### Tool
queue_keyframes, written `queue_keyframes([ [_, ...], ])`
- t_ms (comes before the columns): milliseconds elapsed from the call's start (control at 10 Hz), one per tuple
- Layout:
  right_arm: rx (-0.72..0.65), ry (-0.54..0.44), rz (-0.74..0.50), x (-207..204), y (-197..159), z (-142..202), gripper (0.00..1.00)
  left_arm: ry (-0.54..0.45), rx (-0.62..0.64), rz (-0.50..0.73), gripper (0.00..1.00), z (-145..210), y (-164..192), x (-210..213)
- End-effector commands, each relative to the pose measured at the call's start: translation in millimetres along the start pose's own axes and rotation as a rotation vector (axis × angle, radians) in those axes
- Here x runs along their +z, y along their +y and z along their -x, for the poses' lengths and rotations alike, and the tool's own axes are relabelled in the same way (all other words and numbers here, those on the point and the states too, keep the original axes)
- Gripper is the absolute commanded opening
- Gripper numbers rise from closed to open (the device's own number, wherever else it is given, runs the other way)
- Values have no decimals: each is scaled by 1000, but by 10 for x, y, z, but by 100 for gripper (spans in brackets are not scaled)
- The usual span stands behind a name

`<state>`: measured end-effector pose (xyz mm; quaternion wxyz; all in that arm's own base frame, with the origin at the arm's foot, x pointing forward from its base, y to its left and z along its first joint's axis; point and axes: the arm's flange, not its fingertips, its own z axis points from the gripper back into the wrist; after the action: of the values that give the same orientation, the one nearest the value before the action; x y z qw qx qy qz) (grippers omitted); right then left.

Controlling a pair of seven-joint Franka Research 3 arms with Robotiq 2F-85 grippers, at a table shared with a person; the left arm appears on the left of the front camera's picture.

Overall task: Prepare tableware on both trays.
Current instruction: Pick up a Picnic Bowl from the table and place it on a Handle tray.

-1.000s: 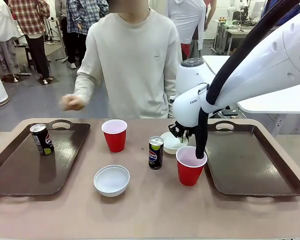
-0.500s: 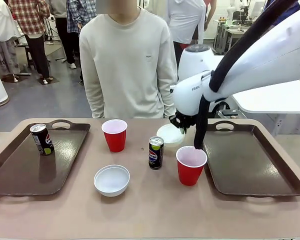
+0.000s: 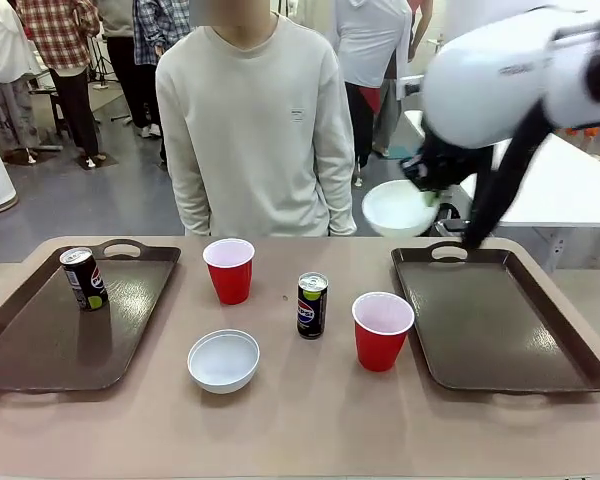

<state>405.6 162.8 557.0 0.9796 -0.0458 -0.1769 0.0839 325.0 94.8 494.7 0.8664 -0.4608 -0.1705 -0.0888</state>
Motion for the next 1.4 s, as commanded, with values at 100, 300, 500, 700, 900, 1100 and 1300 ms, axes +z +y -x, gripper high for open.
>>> queue_keyframes([
  [100,22,95,-108,-151,-500,663,0,-6,-2,11,100,-3,2,12],
  [300,-31,68,-193,-281,-597,825,0,-6,-2,11,100,-3,2,12],
  [500,1,92,-79,-177,-513,635,0,-6,-2,11,100,-3,2,12],
  [700,-4,90,-112,-216,-562,762,4,-6,-2,11,100,-3,2,12],
  [900,145,77,-117,-275,-534,883,4,-6,-2,11,100,-3,2,12],
  [1100,168,75,-114,-277,-677,1112,4,-6,-2,11,100,-3,2,12],
  [1300,169,83,-89,-385,-817,1262,4,-6,-2,11,100,-3,2,12],
])
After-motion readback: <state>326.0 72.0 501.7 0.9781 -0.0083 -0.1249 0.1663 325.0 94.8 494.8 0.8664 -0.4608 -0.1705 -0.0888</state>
